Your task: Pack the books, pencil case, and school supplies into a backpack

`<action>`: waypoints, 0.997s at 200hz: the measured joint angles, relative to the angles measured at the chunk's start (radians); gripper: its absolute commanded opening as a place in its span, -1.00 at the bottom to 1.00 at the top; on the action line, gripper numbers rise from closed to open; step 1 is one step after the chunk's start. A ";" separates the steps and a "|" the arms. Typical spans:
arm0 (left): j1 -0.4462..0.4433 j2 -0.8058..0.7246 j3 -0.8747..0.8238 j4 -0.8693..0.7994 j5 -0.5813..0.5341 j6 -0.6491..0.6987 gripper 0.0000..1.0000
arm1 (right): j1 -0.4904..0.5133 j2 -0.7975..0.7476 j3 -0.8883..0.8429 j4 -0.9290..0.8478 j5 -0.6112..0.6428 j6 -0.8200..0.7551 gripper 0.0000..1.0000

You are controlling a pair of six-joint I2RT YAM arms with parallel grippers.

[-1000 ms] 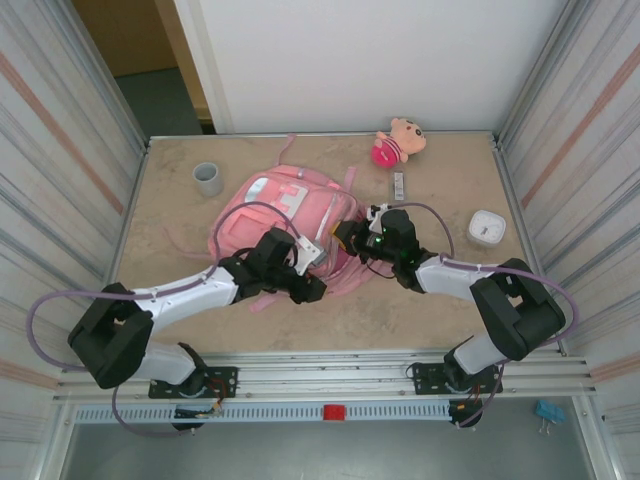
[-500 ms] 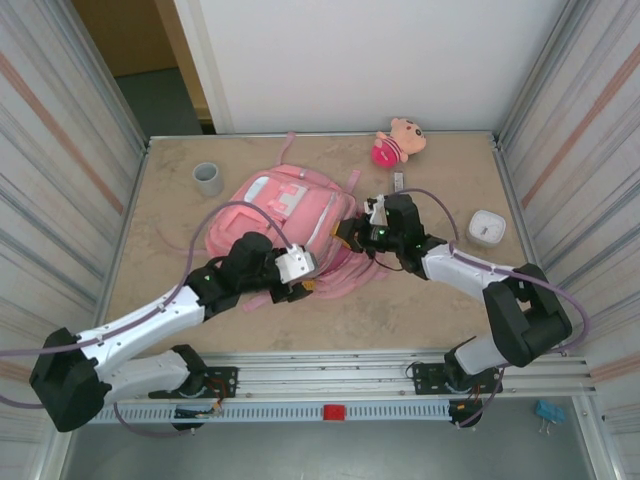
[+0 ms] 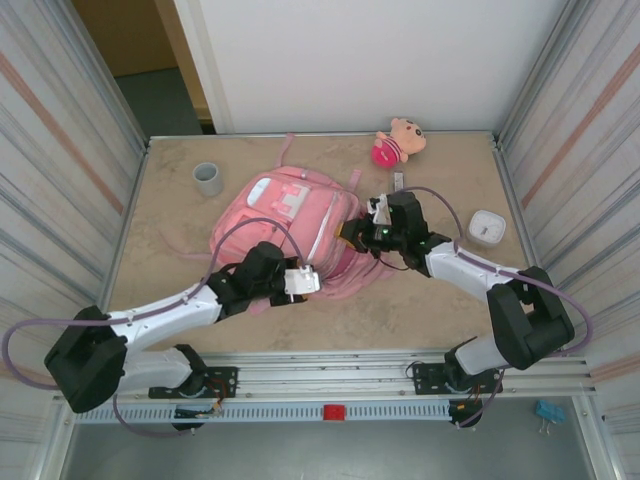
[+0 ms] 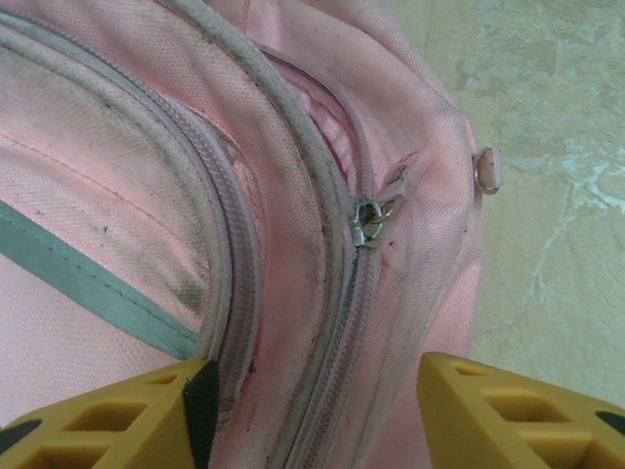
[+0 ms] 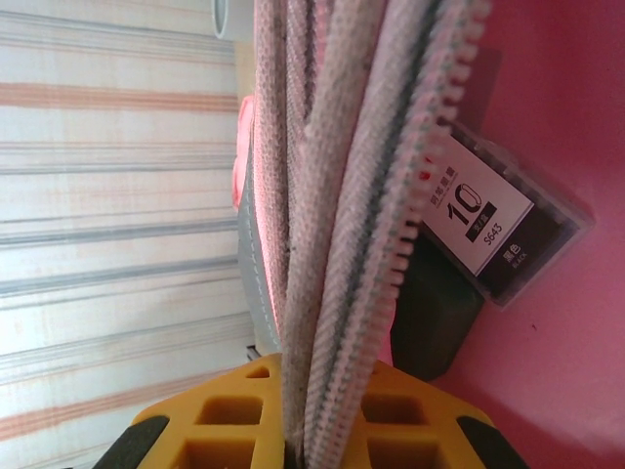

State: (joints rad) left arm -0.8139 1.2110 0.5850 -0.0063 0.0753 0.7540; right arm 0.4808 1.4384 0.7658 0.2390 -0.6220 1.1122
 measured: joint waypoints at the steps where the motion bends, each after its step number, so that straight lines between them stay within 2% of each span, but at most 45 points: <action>1: 0.000 0.001 0.000 0.002 0.000 0.000 0.03 | 0.000 0.000 0.000 0.000 0.000 0.000 -0.74; 27: -0.005 0.037 -0.016 0.084 -0.024 0.017 -0.15 | -0.011 0.000 0.001 0.003 -0.007 0.005 -0.73; 99: -0.091 -0.002 -0.105 0.181 -0.139 0.066 -0.06 | -0.048 0.000 -0.003 0.018 -0.054 0.075 -0.72; 155: -0.091 -0.089 -0.176 0.199 -0.159 0.088 -0.05 | -0.049 0.000 -0.003 0.022 -0.066 0.089 -0.71; 199: -0.060 -0.057 -0.189 0.259 -0.128 0.087 -0.04 | -0.049 0.000 -0.003 0.023 -0.068 0.089 -0.71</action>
State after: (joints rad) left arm -0.8734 1.1538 0.3962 0.2523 -0.0525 0.8413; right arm 0.4316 1.4380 0.7628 0.2615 -0.6903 1.2011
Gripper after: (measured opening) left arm 0.477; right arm 0.146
